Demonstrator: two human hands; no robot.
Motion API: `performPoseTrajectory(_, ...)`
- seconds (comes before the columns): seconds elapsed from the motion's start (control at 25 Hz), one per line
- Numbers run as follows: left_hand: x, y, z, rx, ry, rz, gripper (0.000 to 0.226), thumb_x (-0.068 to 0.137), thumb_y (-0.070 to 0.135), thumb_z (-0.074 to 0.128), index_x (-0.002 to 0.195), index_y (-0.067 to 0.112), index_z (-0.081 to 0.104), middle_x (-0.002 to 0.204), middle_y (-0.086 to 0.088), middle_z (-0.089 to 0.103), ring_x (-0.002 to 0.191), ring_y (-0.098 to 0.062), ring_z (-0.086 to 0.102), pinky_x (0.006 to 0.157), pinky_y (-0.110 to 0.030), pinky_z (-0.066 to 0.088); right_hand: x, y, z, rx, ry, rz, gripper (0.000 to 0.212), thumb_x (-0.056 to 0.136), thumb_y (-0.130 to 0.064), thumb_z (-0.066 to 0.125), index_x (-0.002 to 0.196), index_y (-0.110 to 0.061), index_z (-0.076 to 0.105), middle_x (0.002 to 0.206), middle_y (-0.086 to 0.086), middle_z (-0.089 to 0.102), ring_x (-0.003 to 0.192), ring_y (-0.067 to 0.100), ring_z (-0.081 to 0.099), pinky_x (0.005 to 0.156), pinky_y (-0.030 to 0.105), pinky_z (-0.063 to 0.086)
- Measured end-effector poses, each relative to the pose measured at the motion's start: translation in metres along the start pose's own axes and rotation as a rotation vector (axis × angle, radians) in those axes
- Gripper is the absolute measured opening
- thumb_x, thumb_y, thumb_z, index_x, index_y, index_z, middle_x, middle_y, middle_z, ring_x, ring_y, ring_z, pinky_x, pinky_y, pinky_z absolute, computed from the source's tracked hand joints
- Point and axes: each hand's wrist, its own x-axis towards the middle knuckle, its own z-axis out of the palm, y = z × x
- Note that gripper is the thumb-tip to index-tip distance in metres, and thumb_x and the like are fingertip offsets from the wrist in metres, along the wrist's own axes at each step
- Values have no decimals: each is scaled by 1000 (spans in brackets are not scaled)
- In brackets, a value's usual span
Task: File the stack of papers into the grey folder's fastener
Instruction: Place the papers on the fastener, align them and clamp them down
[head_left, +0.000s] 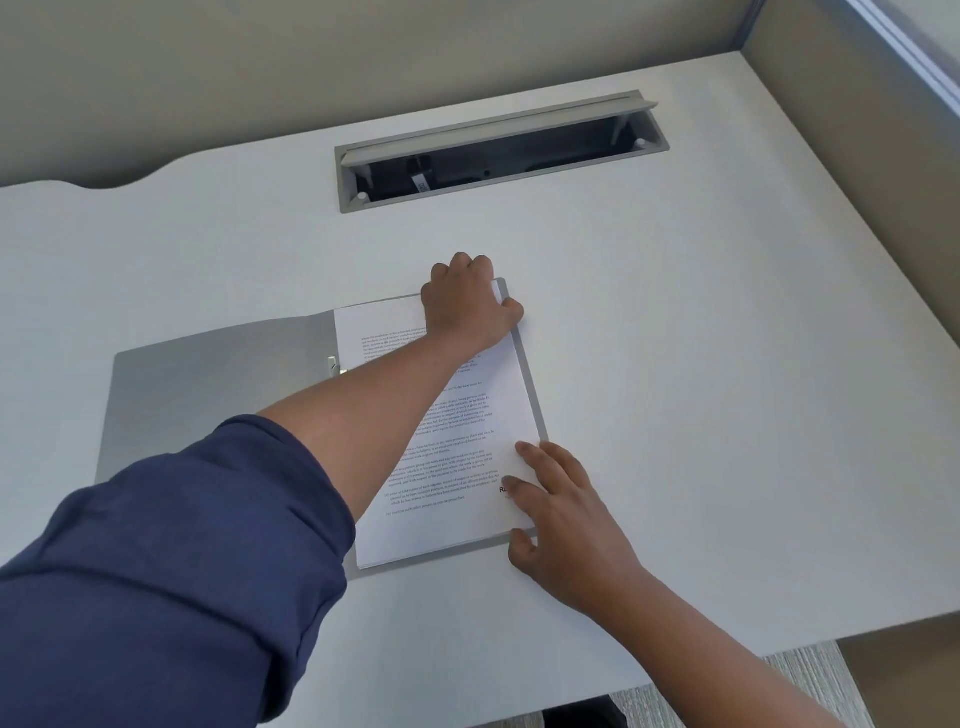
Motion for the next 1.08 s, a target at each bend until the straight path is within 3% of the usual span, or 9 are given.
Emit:
performPoseTrajectory(0.24, -2, -4, 1, -5, 6, 31, 35, 81, 46, 60, 100, 17, 58, 105, 1, 53, 101, -26, 48, 80, -37, 44, 2, -3, -4, 0, -51, 18, 49, 85, -23, 62, 134, -15, 58, 161, 5, 30, 150, 28, 16, 113, 35, 34)
performPoseTrajectory(0.92, -6, -7, -6, 2, -16, 46, 38, 83, 44, 62, 107, 16, 58, 110, -1, 57, 106, -27, 49, 80, -38, 46, -1, -4, 3, 4, -13, -25, 45, 78, -16, 69, 123, -13, 65, 152, 8, 44, 144, 39, 31, 106, 46, 46)
performPoseTrajectory(1.0, -8, -12, -5, -4, -11, 76, 42, 86, 43, 61, 116, 15, 56, 115, -2, 59, 108, -30, 52, 85, -39, 44, 0, -3, 3, -5, -21, -23, 46, 79, -17, 68, 125, -14, 65, 152, 7, 45, 144, 37, 31, 107, 44, 44)
performPoseTrajectory(1.08, -10, -18, -6, -1, -19, 110, 43, 90, 43, 59, 122, 15, 53, 118, -2, 60, 111, -31, 54, 100, -44, 39, 1, -3, 1, -8, -37, -18, 46, 81, -19, 66, 127, -15, 63, 154, 5, 42, 147, 35, 27, 111, 42, 40)
